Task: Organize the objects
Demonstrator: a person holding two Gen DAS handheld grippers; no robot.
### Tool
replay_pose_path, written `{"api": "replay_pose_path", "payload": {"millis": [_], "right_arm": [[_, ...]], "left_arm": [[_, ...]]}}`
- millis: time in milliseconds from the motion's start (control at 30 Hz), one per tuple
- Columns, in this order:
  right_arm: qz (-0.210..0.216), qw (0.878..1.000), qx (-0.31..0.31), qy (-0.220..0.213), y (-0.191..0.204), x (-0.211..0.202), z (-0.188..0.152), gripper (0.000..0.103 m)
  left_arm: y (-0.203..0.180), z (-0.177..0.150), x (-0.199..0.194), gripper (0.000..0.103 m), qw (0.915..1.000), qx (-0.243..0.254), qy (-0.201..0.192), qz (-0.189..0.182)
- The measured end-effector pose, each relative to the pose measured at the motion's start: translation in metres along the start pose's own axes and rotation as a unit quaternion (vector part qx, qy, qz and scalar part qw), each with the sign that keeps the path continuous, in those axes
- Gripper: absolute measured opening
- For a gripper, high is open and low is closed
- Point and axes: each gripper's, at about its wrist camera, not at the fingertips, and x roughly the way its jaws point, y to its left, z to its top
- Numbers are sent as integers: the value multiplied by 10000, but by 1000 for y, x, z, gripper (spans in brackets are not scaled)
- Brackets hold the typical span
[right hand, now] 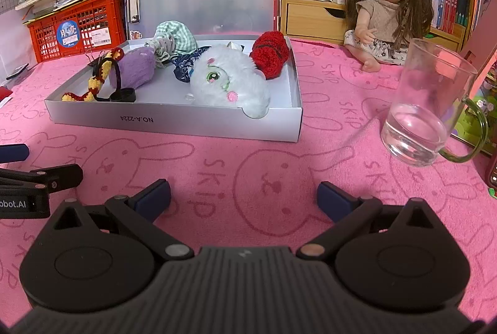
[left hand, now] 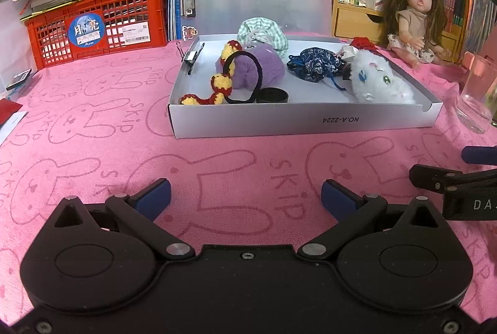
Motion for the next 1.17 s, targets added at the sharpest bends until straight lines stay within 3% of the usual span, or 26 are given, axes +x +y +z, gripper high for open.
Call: {"api": "replay_pose_path", "payload": {"millis": [1167], "right_arm": [[0, 10000, 1, 2, 0, 0, 0, 103]], "left_arm": [[-3, -3, -2, 103, 9999, -67, -36, 154]]}}
